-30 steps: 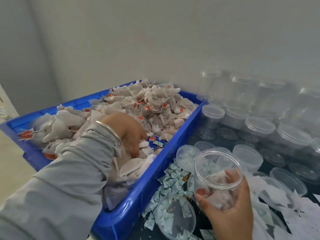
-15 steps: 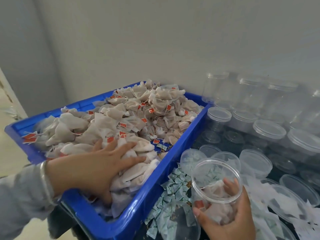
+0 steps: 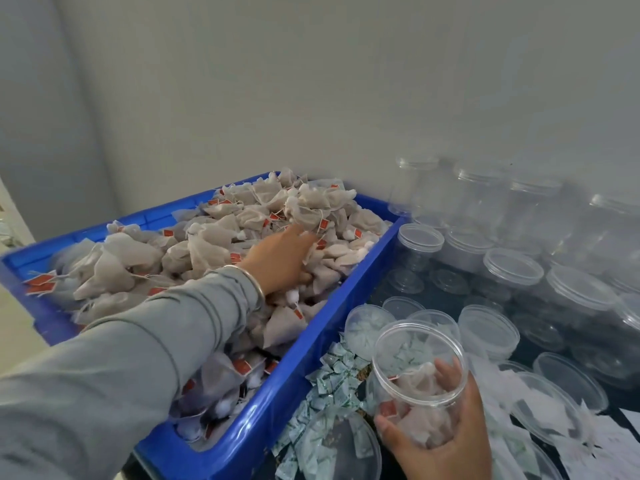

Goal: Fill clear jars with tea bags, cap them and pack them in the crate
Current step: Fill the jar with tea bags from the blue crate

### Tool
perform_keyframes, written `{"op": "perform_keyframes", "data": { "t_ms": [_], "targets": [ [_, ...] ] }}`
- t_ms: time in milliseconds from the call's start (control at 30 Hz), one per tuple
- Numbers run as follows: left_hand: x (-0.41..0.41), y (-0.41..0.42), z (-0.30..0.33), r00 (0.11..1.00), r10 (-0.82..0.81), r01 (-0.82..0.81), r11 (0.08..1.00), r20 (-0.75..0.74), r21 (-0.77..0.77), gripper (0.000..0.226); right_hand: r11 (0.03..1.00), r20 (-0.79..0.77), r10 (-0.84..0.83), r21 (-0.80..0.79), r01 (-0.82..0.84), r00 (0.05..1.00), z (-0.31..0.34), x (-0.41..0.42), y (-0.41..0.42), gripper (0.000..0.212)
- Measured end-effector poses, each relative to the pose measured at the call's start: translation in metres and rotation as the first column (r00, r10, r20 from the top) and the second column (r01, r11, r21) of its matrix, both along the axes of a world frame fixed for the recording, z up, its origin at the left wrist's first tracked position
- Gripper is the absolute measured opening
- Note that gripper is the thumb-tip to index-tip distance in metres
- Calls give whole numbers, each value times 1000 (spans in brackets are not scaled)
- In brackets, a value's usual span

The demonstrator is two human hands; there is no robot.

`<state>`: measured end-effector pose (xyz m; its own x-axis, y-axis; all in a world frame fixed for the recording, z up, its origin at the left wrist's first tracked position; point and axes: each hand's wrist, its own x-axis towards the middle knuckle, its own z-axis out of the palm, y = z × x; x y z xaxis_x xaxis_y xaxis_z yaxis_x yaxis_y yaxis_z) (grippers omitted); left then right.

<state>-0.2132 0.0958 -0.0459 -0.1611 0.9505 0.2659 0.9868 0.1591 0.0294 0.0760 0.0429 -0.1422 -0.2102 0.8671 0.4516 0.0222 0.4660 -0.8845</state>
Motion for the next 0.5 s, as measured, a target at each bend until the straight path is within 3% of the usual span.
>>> {"op": "perform_keyframes", "data": {
  "t_ms": [167,233,300,367,433,500],
  "targets": [
    [-16,5,16,981,76,-59,993,179,-101,23,996,86,-61,-65,67,994,-11,4,6,111],
    [-17,3,26,947,96,-78,994,306,-70,14,995,95,-56,-73,63,994,-11,3,5,110],
    [-16,4,36,881,110,-130,991,460,13,14,994,76,-32,-100,40,997,-9,1,4,108],
    [-11,5,45,750,97,-185,980,654,67,24,991,55,-15,-133,23,998,-7,1,3,108],
    [-2,9,52,719,125,-187,982,684,18,35,990,37,-4,-144,9,999,-6,0,2,109],
    [9,15,55,832,168,-153,986,529,-73,32,989,28,8,-148,-3,1000,-5,1,2,112]
  ]
}}
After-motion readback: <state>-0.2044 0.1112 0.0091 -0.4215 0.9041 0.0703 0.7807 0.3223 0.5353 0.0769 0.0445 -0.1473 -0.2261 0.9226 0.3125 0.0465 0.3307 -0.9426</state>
